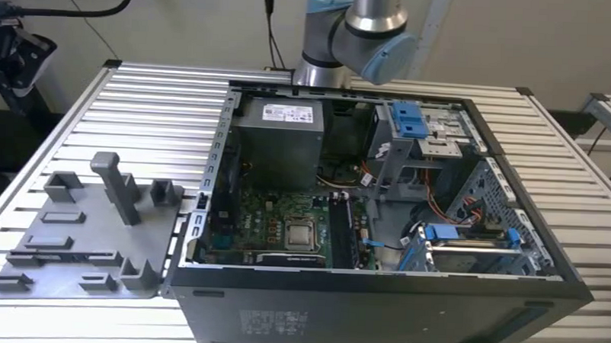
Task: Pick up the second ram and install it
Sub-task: 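Reach for the second ram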
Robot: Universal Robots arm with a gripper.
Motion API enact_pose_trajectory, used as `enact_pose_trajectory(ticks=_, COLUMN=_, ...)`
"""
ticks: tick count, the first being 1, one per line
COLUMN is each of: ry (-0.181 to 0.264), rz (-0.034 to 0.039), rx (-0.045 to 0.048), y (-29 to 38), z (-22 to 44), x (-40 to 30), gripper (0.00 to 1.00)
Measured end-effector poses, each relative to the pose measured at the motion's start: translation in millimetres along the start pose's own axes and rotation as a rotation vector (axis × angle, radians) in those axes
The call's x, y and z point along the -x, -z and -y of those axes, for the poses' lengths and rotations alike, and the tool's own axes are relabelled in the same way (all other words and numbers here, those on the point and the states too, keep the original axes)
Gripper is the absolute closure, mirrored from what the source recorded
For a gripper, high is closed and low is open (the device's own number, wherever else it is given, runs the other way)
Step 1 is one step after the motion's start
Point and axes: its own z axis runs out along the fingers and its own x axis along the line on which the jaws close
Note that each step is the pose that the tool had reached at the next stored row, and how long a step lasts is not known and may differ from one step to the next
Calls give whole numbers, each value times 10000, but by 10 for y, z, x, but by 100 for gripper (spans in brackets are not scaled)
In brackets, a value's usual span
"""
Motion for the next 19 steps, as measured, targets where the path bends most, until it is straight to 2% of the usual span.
enact_pose_trajectory(ticks=5, ry=0, rz=0, rx=0, y=-5, z=59, x=3, gripper=89)
enact_pose_trajectory(ticks=8, ry=0, rz=0, rx=0, y=-8, z=121, x=6, gripper=89)
enact_pose_trajectory(ticks=15, ry=0, rz=0, rx=-1, y=-18, z=363, x=23, gripper=89)
enact_pose_trajectory(ticks=19, ry=0, rz=0, rx=0, y=-21, z=505, x=61, gripper=89)
